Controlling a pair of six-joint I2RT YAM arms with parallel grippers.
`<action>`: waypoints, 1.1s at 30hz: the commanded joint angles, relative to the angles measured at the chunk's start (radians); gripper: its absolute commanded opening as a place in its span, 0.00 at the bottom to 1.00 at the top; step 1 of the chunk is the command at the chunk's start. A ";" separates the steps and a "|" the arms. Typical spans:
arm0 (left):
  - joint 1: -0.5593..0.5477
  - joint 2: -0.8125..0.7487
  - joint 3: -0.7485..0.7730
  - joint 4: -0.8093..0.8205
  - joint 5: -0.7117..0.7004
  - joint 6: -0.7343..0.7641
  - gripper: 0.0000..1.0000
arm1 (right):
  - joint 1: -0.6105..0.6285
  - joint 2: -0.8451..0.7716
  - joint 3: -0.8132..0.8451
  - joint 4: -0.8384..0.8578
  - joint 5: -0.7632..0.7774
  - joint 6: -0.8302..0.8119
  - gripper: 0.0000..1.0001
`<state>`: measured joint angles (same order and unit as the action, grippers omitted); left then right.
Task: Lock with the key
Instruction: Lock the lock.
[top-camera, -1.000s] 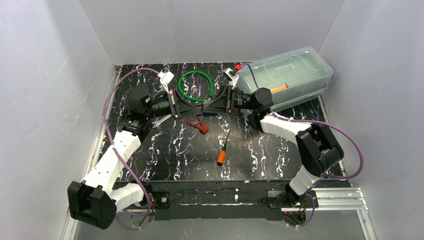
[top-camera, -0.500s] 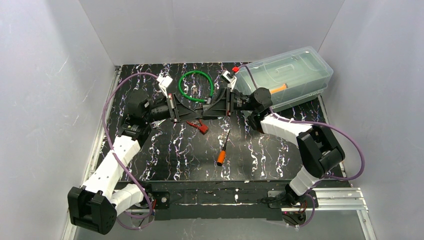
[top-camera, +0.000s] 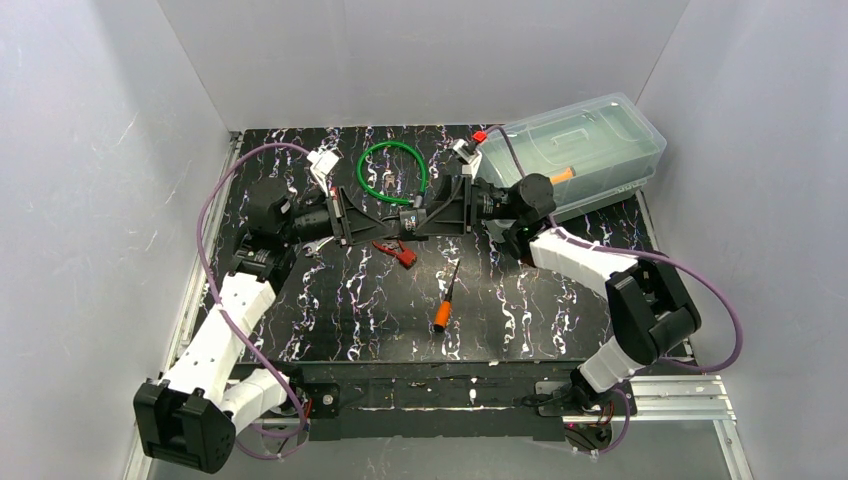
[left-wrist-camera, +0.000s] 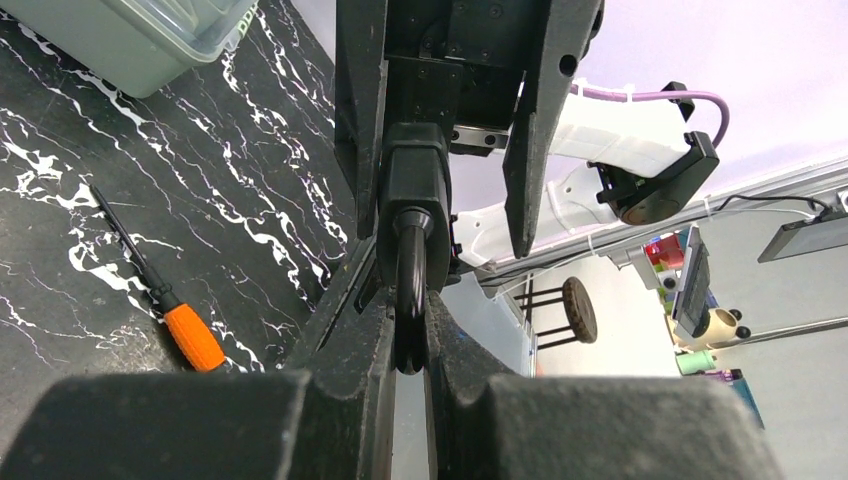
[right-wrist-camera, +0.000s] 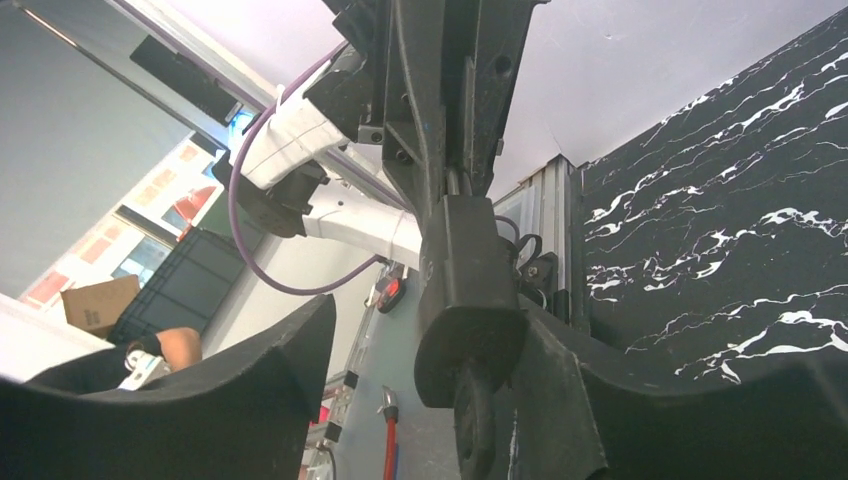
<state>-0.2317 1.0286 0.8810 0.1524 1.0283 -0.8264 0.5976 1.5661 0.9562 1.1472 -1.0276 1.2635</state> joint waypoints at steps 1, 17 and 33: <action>0.015 -0.057 0.045 -0.014 0.051 0.044 0.00 | -0.017 -0.075 0.031 -0.027 -0.048 -0.085 0.72; 0.015 0.011 0.297 -0.705 0.141 0.591 0.00 | -0.048 -0.193 0.154 -0.915 -0.191 -0.837 0.66; -0.020 0.026 0.285 -0.761 0.200 0.661 0.00 | 0.039 -0.174 0.150 -1.063 -0.201 -0.974 0.56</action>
<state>-0.2336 1.0760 1.1366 -0.6147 1.1373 -0.1949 0.5902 1.3938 1.0729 0.0985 -1.2143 0.3274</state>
